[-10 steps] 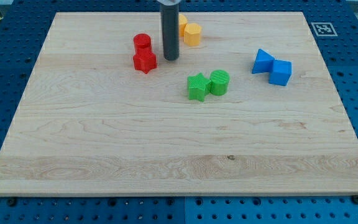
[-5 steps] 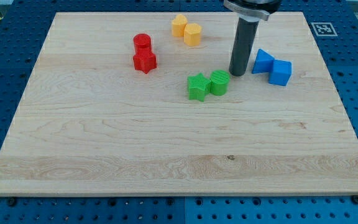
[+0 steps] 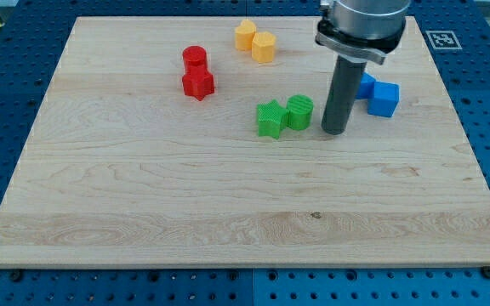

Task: Move the green blocks to the vertical bottom left of the red blocks

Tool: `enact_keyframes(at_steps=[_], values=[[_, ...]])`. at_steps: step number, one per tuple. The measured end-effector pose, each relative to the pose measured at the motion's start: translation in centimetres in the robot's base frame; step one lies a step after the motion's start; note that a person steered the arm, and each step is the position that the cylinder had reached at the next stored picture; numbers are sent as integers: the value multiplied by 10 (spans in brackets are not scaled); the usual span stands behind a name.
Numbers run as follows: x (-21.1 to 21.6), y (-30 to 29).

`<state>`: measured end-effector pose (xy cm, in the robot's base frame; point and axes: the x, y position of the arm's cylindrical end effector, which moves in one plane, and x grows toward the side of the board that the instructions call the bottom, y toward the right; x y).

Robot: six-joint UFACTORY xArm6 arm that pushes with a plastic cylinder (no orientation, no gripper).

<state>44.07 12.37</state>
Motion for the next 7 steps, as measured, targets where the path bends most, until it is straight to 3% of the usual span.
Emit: enact_keyframes(at_steps=[2, 4, 7], values=[[-33, 3], [-33, -60], [-15, -101]])
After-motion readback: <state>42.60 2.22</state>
